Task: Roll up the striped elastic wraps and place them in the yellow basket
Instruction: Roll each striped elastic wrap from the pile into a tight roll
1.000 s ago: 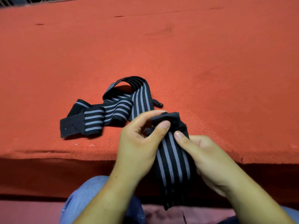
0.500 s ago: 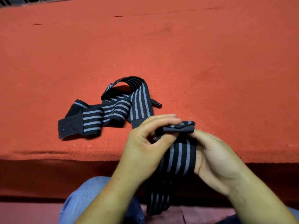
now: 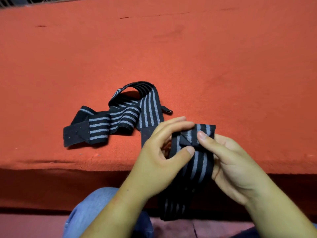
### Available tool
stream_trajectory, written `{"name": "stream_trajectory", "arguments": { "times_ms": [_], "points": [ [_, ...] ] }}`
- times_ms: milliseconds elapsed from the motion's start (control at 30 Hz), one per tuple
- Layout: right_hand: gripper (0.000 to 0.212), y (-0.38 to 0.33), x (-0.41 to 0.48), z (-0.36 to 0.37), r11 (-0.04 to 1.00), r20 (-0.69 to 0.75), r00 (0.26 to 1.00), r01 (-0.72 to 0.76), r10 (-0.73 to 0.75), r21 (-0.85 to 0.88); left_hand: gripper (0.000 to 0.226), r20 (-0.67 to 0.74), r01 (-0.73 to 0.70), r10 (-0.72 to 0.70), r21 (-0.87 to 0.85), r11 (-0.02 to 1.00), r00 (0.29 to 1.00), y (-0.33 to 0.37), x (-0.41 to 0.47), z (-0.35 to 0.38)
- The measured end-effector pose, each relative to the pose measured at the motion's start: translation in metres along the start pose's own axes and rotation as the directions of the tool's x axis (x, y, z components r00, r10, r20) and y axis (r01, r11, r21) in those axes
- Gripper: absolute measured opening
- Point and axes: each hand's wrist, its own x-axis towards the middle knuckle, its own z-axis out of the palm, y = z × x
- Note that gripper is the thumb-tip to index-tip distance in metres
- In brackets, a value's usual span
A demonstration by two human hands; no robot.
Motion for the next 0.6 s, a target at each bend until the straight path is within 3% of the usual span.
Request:
{"name": "stream_trajectory", "arguments": {
  "times_ms": [100,233,367,467,600],
  "points": [
    [0.038,-0.0015,-0.0005,-0.0016,0.999,0.027,0.999,0.02,-0.019,-0.027,0.051,0.011,0.138,-0.14,-0.249,0.959,0.99,0.0021,0.0009,0.0024],
    [0.038,0.0007,0.0006,-0.0046,0.996,0.039,0.997,0.07,-0.068,-0.05,0.041,-0.026,0.193,-0.21,-0.292,0.937,0.977,-0.0042,0.0043,0.0035],
    [0.038,0.0007,0.0006,-0.0049,0.987,0.013,0.987,0.158,-0.157,-0.017,0.033,0.122,0.24,-0.211,-0.34,0.909,0.97,-0.0046,0.0026,0.0032],
    [0.037,-0.0036,0.0007,-0.0059,0.978,-0.07,0.976,0.207,-0.205,0.02,0.034,0.244,0.295,-0.223,-0.314,0.902,0.944,-0.0034,0.0004,0.0051],
    [0.03,-0.0059,0.0004,-0.0079,0.968,-0.136,0.96,0.251,-0.246,0.02,0.031,0.352,0.36,-0.298,-0.125,0.925,0.887,-0.0042,-0.0035,0.0073]
  ]
}}
